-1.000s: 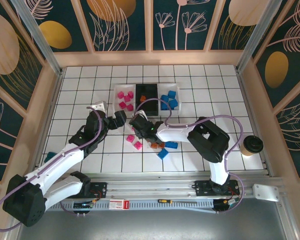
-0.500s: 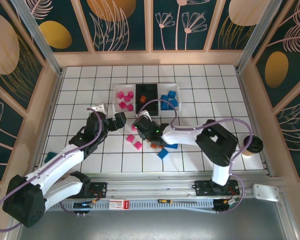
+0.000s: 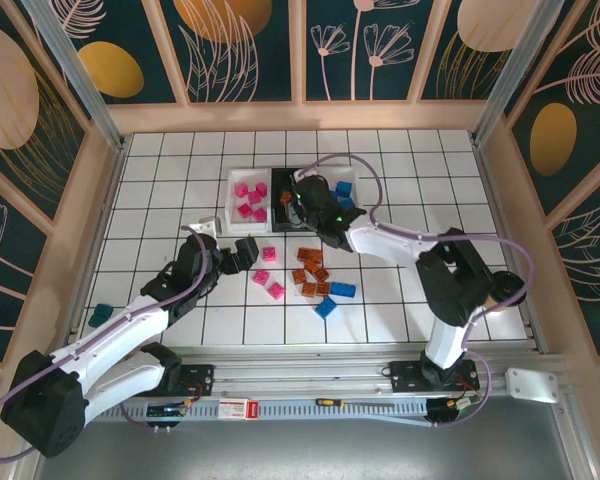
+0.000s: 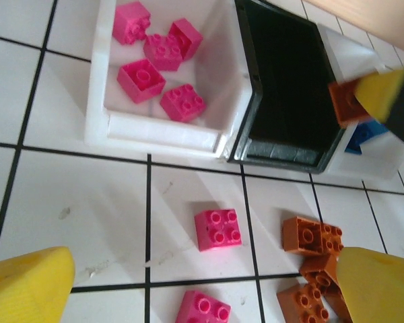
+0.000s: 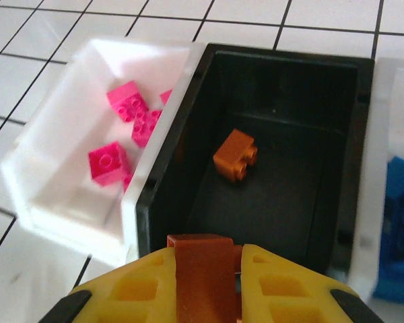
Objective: Sort the legos into containers by color
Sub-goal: Place the lego in the container.
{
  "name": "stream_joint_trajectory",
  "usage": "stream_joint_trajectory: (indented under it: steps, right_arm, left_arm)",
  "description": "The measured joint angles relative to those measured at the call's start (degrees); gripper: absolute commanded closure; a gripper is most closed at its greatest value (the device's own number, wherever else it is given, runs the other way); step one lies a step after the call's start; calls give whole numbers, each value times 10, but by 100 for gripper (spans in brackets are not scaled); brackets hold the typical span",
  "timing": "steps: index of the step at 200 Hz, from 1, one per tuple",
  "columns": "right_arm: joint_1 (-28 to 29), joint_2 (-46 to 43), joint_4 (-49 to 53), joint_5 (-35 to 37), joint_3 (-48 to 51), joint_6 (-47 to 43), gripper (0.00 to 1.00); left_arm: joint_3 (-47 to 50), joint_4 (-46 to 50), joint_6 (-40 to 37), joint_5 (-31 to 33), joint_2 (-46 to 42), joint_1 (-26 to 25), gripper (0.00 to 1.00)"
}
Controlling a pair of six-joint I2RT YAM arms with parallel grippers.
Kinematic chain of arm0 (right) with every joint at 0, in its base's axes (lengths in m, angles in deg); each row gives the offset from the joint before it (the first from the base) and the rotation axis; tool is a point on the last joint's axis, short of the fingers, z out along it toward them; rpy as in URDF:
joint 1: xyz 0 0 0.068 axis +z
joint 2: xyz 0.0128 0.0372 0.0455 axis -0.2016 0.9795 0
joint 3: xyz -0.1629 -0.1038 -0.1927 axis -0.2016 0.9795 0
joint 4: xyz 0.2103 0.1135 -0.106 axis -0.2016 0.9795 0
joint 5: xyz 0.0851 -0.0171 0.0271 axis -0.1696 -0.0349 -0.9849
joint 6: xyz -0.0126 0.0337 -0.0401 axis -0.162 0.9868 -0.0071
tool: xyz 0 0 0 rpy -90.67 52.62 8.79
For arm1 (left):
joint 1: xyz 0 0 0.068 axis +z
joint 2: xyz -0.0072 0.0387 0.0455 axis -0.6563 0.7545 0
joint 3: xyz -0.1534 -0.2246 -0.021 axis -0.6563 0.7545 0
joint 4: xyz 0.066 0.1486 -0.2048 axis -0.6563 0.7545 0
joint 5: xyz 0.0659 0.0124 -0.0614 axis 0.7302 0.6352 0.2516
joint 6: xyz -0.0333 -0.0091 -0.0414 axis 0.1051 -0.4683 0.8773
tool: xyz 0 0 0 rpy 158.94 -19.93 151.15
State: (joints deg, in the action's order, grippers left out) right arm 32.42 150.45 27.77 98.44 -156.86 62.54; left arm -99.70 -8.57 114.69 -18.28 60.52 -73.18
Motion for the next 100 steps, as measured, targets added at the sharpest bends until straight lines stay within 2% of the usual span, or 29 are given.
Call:
stream_joint_trajectory:
  steps: [24,45,78,100]
  right_arm:
    - [-14,60,16,-10,-62,-2,85]
    - [-22,101,32,-16,-110,-3,80]
    - [-35,138,60,-23,-168,-1,56]
    - [-42,146,74,-33,-189,-3,51]
  left_arm:
    - [9,0,2,-5,0,-7,1]
    - [16,0,4,-9,0,-12,1]
    - [27,0,9,-19,0,-17,1]
    - [29,-2,11,-27,2,-21,1]
